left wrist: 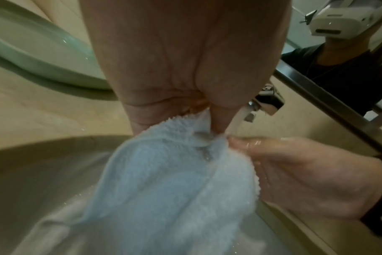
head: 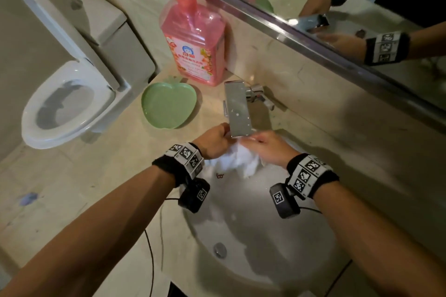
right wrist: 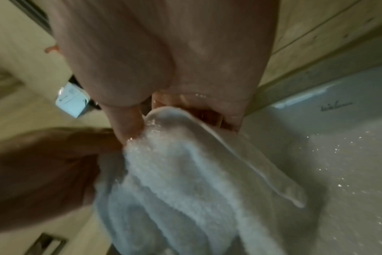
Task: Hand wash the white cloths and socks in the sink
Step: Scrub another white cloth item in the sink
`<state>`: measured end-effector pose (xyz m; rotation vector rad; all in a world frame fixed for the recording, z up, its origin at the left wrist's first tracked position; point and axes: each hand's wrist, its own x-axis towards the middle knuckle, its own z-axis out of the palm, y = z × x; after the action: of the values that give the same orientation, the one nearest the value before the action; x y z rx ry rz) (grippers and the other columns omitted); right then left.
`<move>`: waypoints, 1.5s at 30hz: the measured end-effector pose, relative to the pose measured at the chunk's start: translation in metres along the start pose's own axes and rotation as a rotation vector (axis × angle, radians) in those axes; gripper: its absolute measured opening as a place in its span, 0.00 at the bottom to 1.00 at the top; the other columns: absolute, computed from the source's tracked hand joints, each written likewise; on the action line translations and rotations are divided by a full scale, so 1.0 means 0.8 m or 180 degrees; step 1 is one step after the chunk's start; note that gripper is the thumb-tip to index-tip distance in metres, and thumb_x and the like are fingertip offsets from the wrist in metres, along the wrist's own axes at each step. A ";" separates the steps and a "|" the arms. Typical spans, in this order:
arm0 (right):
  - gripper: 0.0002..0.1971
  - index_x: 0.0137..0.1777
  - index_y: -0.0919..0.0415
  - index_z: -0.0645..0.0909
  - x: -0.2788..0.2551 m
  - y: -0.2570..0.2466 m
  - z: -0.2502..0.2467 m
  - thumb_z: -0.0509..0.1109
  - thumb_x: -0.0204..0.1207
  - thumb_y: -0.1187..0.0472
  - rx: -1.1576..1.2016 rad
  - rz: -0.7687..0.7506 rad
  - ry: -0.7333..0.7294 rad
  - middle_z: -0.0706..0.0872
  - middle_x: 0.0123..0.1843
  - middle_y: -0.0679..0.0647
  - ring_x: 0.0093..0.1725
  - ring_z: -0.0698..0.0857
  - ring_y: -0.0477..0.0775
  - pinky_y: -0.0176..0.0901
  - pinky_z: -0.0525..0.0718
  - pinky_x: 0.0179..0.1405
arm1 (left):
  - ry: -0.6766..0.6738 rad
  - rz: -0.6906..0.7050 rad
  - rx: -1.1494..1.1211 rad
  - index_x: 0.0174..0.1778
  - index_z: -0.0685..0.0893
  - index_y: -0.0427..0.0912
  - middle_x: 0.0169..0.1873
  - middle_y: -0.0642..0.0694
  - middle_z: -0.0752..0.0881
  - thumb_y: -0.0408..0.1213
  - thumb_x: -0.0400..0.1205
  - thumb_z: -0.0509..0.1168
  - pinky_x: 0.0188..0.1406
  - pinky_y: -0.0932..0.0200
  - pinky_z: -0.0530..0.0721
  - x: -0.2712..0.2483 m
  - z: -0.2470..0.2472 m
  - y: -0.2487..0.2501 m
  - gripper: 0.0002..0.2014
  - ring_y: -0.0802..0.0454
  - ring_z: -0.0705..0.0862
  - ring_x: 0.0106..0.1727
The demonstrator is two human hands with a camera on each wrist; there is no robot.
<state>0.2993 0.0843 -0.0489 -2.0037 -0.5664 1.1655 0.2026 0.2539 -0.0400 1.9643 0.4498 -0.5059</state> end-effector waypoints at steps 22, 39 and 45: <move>0.13 0.64 0.60 0.86 0.012 -0.034 0.028 0.71 0.81 0.66 0.0811 0.0137 0.0082 0.90 0.58 0.56 0.59 0.88 0.57 0.48 0.87 0.59 | 0.0940 -0.0315 -0.0569 0.43 0.83 0.44 0.38 0.49 0.83 0.47 0.86 0.63 0.47 0.52 0.77 -0.019 -0.025 -0.046 0.12 0.50 0.79 0.42; 0.11 0.53 0.52 0.86 0.000 0.006 -0.020 0.71 0.75 0.67 0.1142 0.0118 0.0270 0.90 0.48 0.54 0.49 0.89 0.55 0.52 0.88 0.49 | 0.0203 0.0037 -0.0580 0.49 0.86 0.60 0.36 0.74 0.87 0.39 0.87 0.64 0.41 0.81 0.77 0.008 0.012 -0.014 0.09 0.79 0.83 0.40; 0.10 0.56 0.50 0.87 0.011 0.006 0.005 0.75 0.78 0.50 -0.0179 -0.0088 -0.0181 0.91 0.52 0.48 0.55 0.88 0.51 0.45 0.85 0.54 | 0.0200 0.0373 -0.0406 0.57 0.87 0.53 0.51 0.63 0.90 0.35 0.86 0.64 0.59 0.71 0.80 0.004 -0.001 -0.013 0.10 0.66 0.86 0.56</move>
<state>0.3003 0.0886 -0.0584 -2.0089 -0.6603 1.2050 0.1998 0.2589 -0.0492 1.8749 0.3941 -0.3338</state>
